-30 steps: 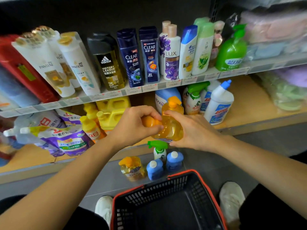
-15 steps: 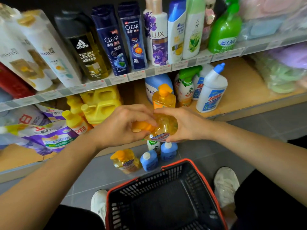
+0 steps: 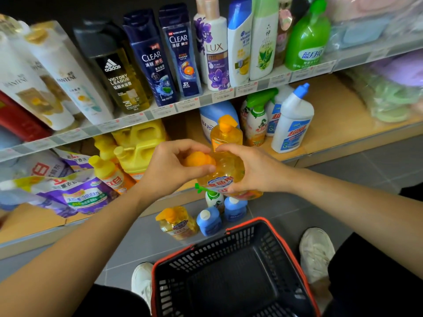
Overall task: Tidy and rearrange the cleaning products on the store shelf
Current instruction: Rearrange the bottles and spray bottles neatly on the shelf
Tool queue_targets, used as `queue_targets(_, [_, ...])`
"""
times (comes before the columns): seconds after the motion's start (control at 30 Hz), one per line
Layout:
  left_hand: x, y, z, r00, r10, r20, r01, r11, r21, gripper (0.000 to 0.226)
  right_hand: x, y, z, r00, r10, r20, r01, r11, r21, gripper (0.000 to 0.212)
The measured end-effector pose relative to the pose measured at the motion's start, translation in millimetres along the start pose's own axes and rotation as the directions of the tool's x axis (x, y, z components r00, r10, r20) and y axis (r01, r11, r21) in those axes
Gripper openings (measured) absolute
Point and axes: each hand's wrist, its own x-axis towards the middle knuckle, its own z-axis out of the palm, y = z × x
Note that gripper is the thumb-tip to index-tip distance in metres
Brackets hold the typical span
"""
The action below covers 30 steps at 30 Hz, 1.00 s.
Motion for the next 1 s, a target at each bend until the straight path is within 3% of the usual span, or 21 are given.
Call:
queue_targets(0.17, [5,-8,-6,0.998,-0.029,0.058,0.048,0.928,-0.368,0.04,2,5,-3,0.992,0.122,0.035,-0.127,0.934,0.333,0.088])
queue_targets(0.33, [8,-13,-6,0.995,-0.096,0.034,0.097,0.802,-0.589,0.034,4,2,-9,0.979,0.15,0.141,-0.206,0.741,0.639,0.079])
queue_targets(0.53, [7,-10,-6,0.993,-0.106,-0.048,0.065,0.849,-0.524,0.037,6,2,-6,0.967,0.141,0.214,-0.256,0.549,0.796,0.074])
queue_targets(0.67, [4,-6,-6,0.979,-0.107,-0.173,0.036,0.927,-0.372,0.045,7,4,-7,0.966,0.144,0.216,-0.259,0.527,0.809,0.07])
queue_targets(0.77, [3,-5,-10,0.965,-0.033,-0.259,-0.041,0.961,-0.274,0.041,7,6,-7,0.965,0.155,0.214,-0.264,0.527,0.808,0.07])
queue_targets(1.0, [4,-8,-21,0.99,-0.063,-0.127,0.009,0.922,-0.388,0.037,9,7,-10,0.964,0.182,0.192,-0.259,0.498,0.828,0.076])
